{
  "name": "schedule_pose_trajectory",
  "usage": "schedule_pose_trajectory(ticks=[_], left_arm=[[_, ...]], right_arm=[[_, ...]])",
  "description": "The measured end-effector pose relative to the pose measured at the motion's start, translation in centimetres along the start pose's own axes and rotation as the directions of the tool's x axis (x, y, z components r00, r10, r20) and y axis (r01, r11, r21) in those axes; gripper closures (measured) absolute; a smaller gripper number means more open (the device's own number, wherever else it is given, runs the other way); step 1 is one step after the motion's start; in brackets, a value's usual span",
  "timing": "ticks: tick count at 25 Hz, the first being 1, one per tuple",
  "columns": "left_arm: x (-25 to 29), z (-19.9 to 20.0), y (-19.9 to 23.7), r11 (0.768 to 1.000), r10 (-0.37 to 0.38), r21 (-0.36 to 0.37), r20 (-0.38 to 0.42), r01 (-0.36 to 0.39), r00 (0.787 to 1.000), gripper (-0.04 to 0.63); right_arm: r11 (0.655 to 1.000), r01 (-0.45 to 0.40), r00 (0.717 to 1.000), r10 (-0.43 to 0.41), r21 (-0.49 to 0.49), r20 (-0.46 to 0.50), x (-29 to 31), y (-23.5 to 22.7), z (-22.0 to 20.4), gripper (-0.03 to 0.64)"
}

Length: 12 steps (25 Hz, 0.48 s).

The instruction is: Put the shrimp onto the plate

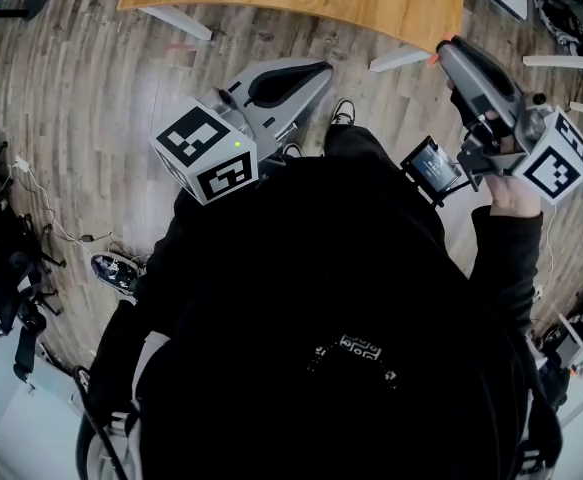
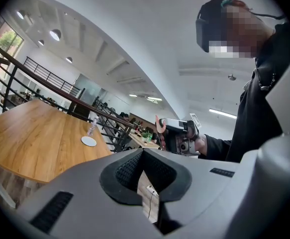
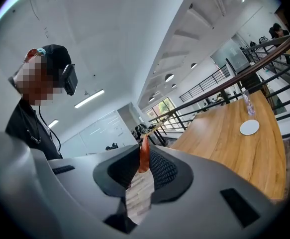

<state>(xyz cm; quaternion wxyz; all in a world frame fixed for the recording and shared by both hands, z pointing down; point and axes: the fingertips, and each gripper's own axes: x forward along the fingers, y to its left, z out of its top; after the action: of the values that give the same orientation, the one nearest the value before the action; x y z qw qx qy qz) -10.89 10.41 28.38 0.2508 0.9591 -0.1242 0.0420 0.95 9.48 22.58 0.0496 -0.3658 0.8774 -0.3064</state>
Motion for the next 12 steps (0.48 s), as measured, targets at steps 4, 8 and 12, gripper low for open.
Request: schedule_pose_trajectory(ticks=[4,8,12], left_arm=[[4.0,1.3,2.0,1.0,0.01,0.01,-0.009,-0.01,1.0,0.592],[6.3,3.0,1.8,1.0,0.014,0.025,-0.012,-0.014,1.0,0.592],[10.7,4.5,2.2,0.999,0.021,0.031,-0.028,-0.02,0.999,0.592]], right_arm=[[1.0,-0.012,1.0,0.011,0.008,0.018,-0.2,-4.3,2.2,0.549],[1.0,-0.021,0.999,0.021,0.013,0.035,-1.3,-6.1,3.8,0.549],[0.999,-0.034,0.998,0.033,0.021,0.046,-2.9,-9.8,6.2,0.549]])
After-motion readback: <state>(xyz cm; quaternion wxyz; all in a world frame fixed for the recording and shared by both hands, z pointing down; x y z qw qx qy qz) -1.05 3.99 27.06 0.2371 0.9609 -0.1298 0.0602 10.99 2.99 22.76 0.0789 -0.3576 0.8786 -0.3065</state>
